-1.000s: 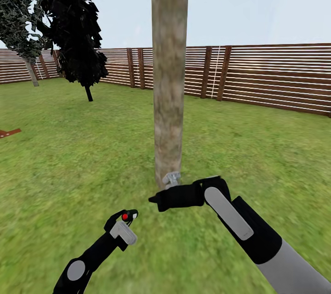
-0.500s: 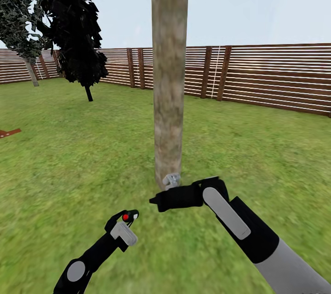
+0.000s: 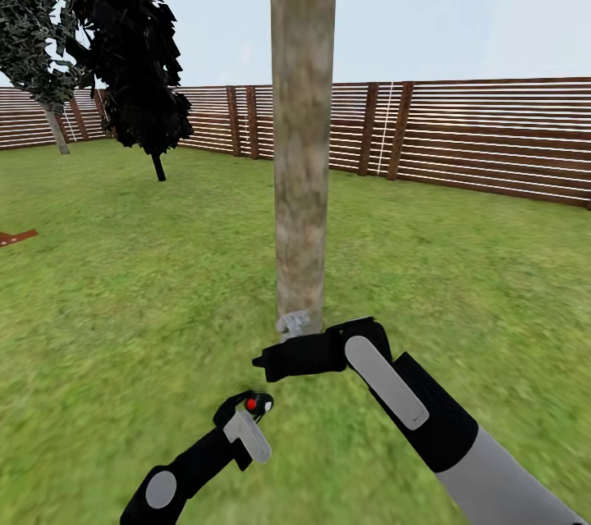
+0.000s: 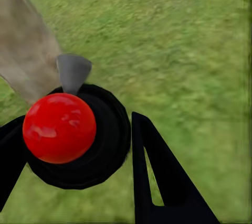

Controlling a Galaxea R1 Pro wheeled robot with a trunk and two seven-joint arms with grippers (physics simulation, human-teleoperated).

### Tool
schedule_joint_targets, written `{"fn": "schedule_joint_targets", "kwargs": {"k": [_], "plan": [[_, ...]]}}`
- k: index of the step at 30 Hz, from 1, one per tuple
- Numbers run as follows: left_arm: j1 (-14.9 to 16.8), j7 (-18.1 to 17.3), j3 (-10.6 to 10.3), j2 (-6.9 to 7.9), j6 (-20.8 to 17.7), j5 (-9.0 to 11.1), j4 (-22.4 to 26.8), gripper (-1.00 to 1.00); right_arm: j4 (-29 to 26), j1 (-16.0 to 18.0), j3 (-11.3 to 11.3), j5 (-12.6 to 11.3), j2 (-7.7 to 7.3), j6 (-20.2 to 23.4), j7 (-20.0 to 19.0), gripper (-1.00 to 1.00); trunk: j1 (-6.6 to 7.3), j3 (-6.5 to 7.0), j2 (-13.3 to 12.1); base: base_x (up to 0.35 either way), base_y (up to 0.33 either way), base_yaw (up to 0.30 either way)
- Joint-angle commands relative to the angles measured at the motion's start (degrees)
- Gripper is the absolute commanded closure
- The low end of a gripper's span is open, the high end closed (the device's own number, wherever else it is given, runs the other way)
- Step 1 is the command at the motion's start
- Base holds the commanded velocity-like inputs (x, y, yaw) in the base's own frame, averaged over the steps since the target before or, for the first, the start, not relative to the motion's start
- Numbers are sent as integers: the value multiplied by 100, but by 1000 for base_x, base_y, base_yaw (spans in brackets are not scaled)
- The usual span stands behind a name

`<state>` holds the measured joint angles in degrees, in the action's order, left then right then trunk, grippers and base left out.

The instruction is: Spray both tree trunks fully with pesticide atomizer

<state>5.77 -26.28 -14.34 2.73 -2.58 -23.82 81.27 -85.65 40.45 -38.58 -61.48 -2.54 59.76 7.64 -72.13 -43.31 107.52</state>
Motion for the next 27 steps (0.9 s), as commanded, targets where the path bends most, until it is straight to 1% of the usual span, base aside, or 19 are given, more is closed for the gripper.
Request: {"fn": "schedule_joint_targets", "kwargs": {"k": [1,5,8,11,16,25,26,27], "plan": [[3,-15,-33,8,-66,-31,19,100,-5,6,-12,-57,4,6,64,100,1,-6,3,0,0,0],[8,-125,-58,59,-196,-43,70,100,74,7,-58,-51,14,7,83,100,1,-6,3,0,0,0],[7,-304,-50,74,-401,-261,193,100,178,1,-80,-54,-1,-8,85,100,1,-6,3,0,0,0],[4,-391,-37,77,-466,-360,241,100,206,-1,-86,-56,-21,-9,83,100,1,-6,3,0,0,0],[4,-417,-21,78,-460,-391,255,100,288,-8,-88,-57,-52,-12,88,100,1,-6,3,0,0,0],[-3,-421,-19,78,-424,-387,257,100,405,-59,-115,-26,-85,-11,89,100,1,-6,3,0,0,0],[-2,-421,-20,78,-422,-387,257,100,416,-63,-117,-8,-88,-11,89,100,1,-6,3,0,0,0],[-4,-421,-23,78,-420,-387,257,100,453,-86,-120,115,-86,-8,84,100,1,-6,3,0,0,0]]}}
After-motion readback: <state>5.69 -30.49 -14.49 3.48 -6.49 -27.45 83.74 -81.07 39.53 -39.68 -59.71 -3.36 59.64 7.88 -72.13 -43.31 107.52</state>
